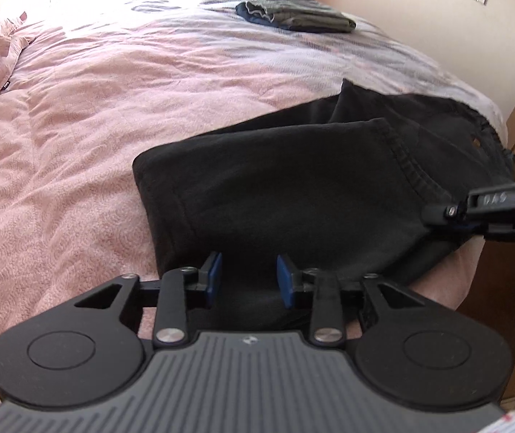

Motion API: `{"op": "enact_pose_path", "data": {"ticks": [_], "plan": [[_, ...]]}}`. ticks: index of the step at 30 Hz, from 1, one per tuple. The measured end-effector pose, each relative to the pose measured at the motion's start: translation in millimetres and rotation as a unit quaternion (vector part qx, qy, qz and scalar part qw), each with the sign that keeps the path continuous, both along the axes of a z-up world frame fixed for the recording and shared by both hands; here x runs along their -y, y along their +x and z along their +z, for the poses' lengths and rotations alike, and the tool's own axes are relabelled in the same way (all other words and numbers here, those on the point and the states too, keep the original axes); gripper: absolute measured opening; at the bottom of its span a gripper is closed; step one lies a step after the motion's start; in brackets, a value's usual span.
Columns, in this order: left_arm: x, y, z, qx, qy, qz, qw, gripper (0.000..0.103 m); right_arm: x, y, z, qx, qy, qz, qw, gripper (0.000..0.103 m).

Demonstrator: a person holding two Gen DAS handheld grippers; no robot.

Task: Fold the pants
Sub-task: 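Lay the leg end onto the waistband and open both grippers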

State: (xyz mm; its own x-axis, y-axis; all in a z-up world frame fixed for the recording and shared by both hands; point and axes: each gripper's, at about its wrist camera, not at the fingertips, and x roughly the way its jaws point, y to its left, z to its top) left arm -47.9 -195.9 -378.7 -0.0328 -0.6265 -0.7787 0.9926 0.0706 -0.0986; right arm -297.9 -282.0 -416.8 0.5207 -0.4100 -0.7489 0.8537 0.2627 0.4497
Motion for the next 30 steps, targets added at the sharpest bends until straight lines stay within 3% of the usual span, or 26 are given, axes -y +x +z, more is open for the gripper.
{"op": "enact_pose_path", "data": {"ticks": [3, 5, 6, 10, 12, 16, 18, 20, 25, 30], "plan": [[-0.9, 9.9, 10.5, -0.001, -0.005, 0.006, 1.0000, 0.018, 12.9, -0.8, -3.2, -0.005, 0.032, 0.017, 0.999, 0.011], [-2.0, 22.4, 23.6, -0.007, -0.022, 0.020, 0.9995, 0.017, 18.1, 0.5, 9.9, -0.044, 0.031, 0.035, 0.998, 0.027], [-1.4, 29.1, 29.1, -0.013, -0.031, 0.027, 0.9991, 0.017, 17.7, -0.3, 18.8, -0.062, 0.018, 0.036, 0.997, 0.030], [22.4, 48.4, 36.4, -0.010, -0.054, 0.037, 0.9978, 0.016, 0.4, 7.3, 53.8, -0.123, -0.123, 0.036, 0.984, 0.031], [41.7, 48.9, 27.3, -0.004, -0.053, 0.027, 0.9982, 0.016, 1.6, 21.0, 55.7, -0.108, -0.161, 0.071, 0.978, 0.031], [77.7, 43.9, -6.7, 0.013, -0.032, 0.015, 0.9993, 0.016, 15.2, 64.3, 34.5, -0.101, -0.203, 0.138, 0.964, 0.030], [87.2, 41.6, -20.4, 0.023, -0.024, 0.016, 0.9993, 0.018, 26.2, 78.5, 8.2, -0.141, -0.186, 0.167, 0.958, 0.030], [88.8, 41.9, -19.6, 0.028, -0.023, 0.024, 0.9991, 0.018, 31.9, 73.2, -13.6, -0.142, -0.171, 0.178, 0.959, 0.030], [49.5, 44.1, 12.1, 0.009, -0.035, 0.068, 0.9970, 0.013, 28.1, 53.8, 26.9, -0.130, -0.175, 0.175, 0.960, 0.030], [-12.6, 14.5, 30.7, -0.013, -0.019, 0.081, 0.9964, 0.012, 0.4, 20.4, 52.5, -0.109, -0.167, 0.222, 0.955, 0.029]]}}
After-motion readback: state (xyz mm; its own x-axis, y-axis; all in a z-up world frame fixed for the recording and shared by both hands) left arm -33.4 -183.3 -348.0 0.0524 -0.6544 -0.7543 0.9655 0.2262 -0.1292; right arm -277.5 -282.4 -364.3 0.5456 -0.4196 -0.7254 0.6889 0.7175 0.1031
